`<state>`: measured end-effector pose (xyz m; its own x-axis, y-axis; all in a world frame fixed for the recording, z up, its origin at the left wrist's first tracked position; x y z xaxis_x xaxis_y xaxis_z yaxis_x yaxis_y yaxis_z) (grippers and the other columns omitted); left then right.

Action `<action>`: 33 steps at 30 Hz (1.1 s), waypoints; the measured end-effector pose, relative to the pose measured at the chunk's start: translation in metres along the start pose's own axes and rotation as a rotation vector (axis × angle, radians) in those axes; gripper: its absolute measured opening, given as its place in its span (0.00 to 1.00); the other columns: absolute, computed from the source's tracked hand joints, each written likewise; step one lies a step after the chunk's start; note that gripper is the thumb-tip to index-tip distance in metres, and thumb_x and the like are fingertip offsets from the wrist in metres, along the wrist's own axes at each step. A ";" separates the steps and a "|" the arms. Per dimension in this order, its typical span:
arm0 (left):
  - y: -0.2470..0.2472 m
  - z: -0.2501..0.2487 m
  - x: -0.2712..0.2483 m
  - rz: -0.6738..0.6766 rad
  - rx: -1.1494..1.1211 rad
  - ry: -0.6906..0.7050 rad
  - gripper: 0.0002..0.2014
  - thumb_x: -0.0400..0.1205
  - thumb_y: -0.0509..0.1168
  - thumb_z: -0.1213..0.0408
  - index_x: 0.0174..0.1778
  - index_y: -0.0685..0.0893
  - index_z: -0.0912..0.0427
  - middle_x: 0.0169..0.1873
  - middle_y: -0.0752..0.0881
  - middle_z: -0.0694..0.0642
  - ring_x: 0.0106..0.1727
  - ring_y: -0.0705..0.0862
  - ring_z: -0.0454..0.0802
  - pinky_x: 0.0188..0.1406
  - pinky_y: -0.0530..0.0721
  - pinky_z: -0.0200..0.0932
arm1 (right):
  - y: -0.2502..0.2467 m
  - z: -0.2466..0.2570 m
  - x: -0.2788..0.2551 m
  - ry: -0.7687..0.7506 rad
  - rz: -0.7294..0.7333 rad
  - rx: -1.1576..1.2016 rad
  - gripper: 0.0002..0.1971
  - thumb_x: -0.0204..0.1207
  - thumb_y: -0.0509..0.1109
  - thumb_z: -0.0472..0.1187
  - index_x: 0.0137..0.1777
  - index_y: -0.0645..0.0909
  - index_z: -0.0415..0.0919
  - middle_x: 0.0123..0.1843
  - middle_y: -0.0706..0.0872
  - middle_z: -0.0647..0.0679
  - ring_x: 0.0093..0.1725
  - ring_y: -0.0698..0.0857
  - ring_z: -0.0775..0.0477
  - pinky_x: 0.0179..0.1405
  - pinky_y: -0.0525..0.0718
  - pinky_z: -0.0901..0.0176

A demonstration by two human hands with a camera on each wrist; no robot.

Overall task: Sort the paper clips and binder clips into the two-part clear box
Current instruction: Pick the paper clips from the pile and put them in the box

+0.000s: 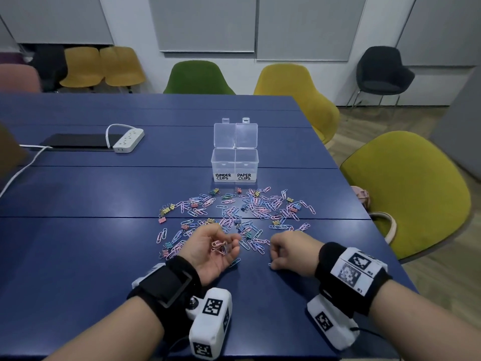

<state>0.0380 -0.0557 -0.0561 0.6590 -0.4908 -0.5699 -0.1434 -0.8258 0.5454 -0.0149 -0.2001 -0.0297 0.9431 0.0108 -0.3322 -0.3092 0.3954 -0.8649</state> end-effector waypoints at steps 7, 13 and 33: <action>0.021 0.019 0.003 0.016 0.140 -0.108 0.07 0.66 0.59 0.72 0.28 0.69 0.58 0.24 0.73 0.53 0.16 0.65 0.42 0.11 0.58 0.29 | -0.015 -0.023 -0.006 0.029 -0.080 0.049 0.15 0.70 0.74 0.43 0.30 0.70 0.54 0.32 0.74 0.60 0.33 0.73 0.61 0.31 0.68 0.74; 0.049 0.020 0.009 0.087 1.021 0.123 0.15 0.77 0.71 0.63 0.28 0.74 0.53 0.19 0.68 0.47 0.13 0.62 0.39 0.13 0.57 0.29 | -0.016 -0.019 -0.009 -0.028 -0.096 -0.004 0.10 0.71 0.73 0.41 0.35 0.75 0.53 0.31 0.73 0.62 0.33 0.72 0.62 0.29 0.65 0.77; 0.061 0.006 0.011 0.145 1.502 0.241 0.12 0.78 0.69 0.60 0.29 0.78 0.54 0.21 0.75 0.49 0.21 0.72 0.44 0.22 0.72 0.31 | -0.019 -0.042 -0.025 0.107 -0.129 -0.023 0.12 0.71 0.69 0.39 0.29 0.72 0.51 0.33 0.77 0.57 0.41 0.78 0.51 0.37 0.72 0.65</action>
<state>0.0320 -0.1133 -0.0324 0.6530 -0.6571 -0.3766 -0.7099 -0.3578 -0.6067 -0.0377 -0.2464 -0.0204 0.9573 -0.1369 -0.2548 -0.1900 0.3665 -0.9108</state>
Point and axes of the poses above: each hand's wrist, its own x-axis towards the middle knuckle, its own y-axis out of the palm, z = x × y, the point moved 7 cm from there along x, towards the middle knuckle
